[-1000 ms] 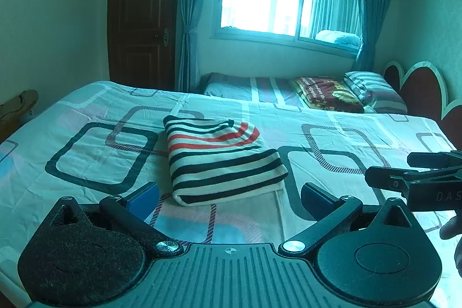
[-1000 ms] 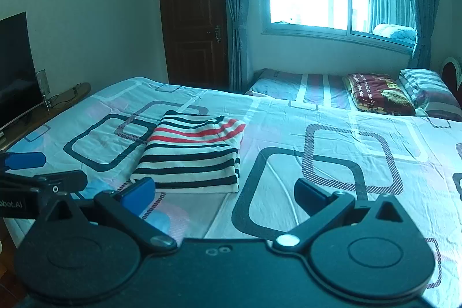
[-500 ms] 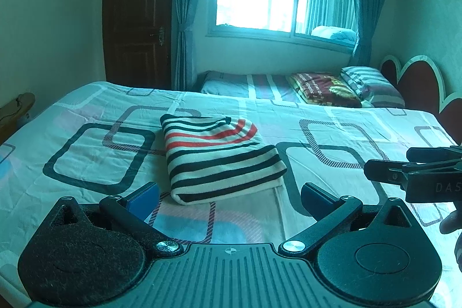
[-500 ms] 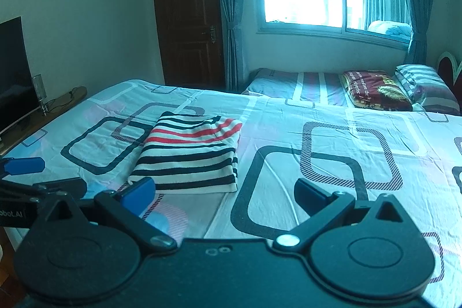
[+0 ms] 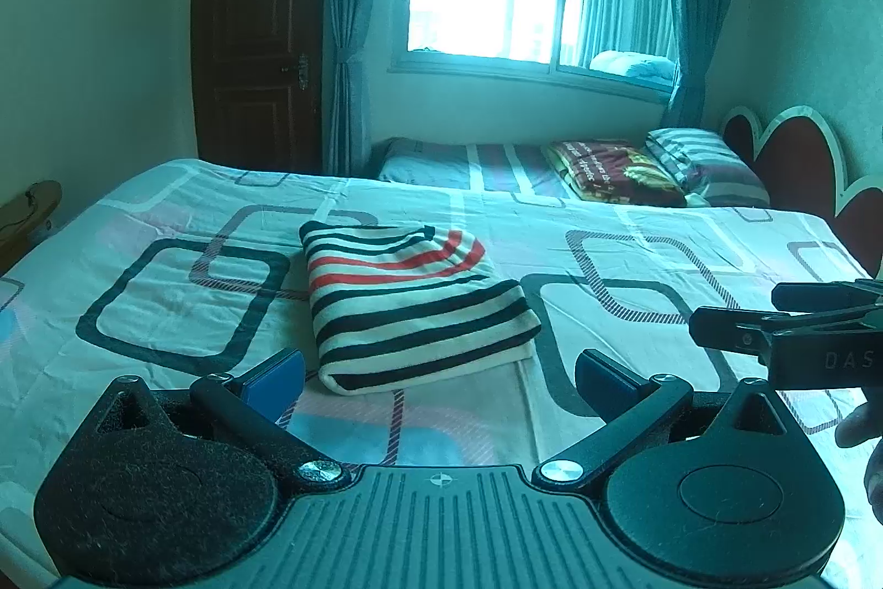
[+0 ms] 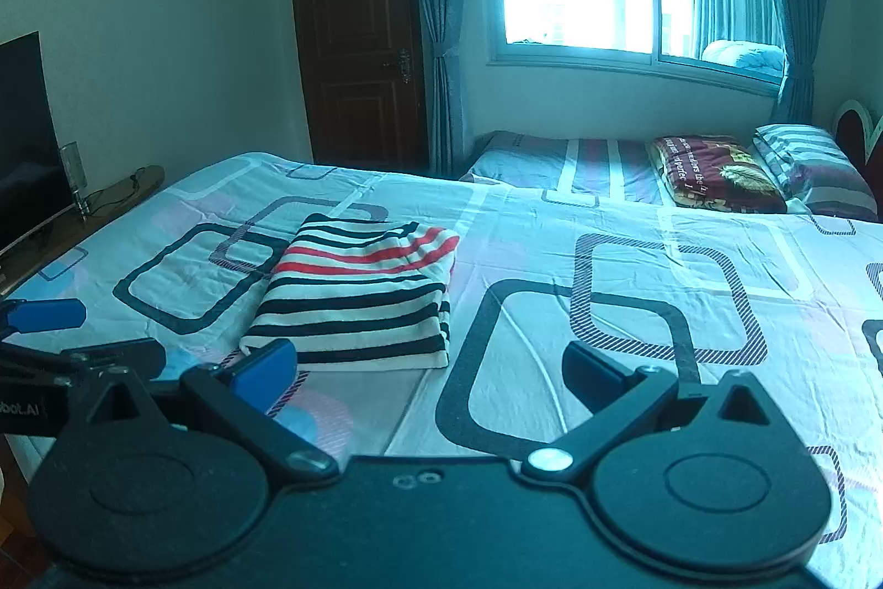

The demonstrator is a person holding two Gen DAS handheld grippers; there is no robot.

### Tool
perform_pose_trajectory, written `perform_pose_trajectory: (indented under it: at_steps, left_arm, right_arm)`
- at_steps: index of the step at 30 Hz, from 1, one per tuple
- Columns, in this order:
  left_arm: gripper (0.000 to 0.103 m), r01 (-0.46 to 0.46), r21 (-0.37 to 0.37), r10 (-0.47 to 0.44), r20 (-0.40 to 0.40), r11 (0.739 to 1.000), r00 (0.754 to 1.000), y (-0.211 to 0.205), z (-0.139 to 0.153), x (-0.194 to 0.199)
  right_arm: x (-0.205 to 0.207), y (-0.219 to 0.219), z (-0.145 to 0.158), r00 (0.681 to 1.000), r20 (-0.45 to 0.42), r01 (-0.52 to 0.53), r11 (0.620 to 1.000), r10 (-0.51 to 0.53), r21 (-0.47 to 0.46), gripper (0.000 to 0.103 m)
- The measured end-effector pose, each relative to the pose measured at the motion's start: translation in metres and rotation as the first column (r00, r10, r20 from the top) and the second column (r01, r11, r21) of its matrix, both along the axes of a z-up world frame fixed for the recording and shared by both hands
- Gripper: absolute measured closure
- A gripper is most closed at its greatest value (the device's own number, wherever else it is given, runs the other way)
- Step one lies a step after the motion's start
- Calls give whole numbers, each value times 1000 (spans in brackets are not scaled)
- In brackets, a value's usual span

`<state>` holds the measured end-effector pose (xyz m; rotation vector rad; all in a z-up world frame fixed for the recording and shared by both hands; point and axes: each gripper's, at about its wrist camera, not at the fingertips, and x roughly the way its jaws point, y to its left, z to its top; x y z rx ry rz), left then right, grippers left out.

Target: Fold small clothes

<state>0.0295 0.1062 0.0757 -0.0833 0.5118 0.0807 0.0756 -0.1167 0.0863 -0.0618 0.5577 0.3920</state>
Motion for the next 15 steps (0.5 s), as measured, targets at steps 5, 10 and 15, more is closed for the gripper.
perform_pose_trajectory:
  at_steps: [5, 10, 15]
  left_arm:
    - [0, 0, -4, 0, 2, 1000, 1000, 1, 0, -1]
    - [0, 9, -10, -8, 34, 1000, 999, 3, 0, -4]
    - [0, -1, -23, 3, 59, 1000, 998, 6, 1, -7]
  right_arm:
    - [0, 1, 0, 1000, 0, -7, 1000, 7, -3, 1]
    - [0, 2, 0, 1000, 6, -6, 1000, 6, -4, 1]
    - [-1, 4, 0, 1000, 8, -9, 1000, 9, -10, 1]
